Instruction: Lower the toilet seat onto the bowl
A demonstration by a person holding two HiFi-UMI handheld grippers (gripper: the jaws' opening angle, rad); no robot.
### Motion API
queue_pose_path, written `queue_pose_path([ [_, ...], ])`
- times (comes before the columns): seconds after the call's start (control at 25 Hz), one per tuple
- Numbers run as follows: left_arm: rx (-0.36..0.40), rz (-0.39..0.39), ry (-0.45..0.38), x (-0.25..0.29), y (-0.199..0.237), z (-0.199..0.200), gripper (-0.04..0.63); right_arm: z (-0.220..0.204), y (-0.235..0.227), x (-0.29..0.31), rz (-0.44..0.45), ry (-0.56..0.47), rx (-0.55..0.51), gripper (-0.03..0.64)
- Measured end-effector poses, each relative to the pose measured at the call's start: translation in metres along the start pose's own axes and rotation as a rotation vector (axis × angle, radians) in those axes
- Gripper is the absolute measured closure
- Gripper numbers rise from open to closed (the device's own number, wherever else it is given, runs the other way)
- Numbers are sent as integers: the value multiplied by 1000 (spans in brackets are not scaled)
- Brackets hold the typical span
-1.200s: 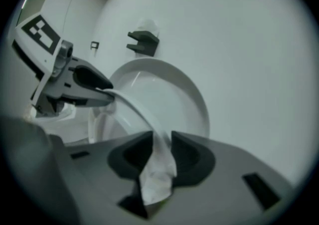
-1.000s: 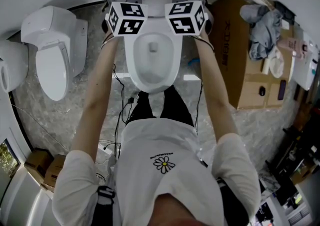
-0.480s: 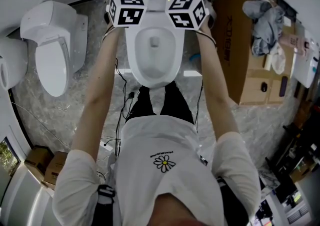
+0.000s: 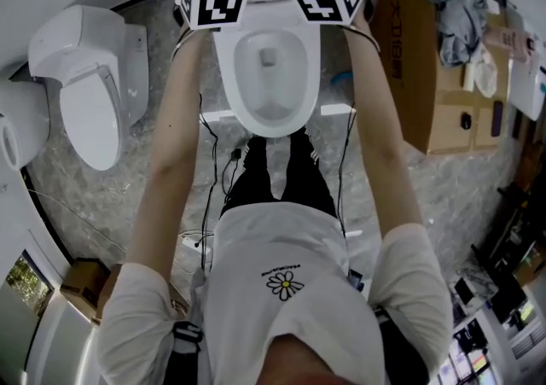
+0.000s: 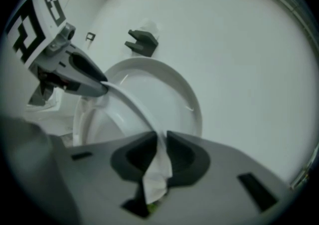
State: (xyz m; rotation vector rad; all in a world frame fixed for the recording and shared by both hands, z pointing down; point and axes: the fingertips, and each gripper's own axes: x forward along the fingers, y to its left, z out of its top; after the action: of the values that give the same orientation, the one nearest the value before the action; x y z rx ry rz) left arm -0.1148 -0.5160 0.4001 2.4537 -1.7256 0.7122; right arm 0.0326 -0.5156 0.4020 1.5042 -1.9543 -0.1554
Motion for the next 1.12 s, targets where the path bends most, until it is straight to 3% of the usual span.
queue_pose_path([
  [0.52, 34, 6, -6, -36, -21, -9, 465, -14, 9, -38, 24, 8, -60, 538],
  [1.12, 125, 85, 51, -125, -66, -50, 463, -53, 47, -131, 119, -49, -198, 538],
])
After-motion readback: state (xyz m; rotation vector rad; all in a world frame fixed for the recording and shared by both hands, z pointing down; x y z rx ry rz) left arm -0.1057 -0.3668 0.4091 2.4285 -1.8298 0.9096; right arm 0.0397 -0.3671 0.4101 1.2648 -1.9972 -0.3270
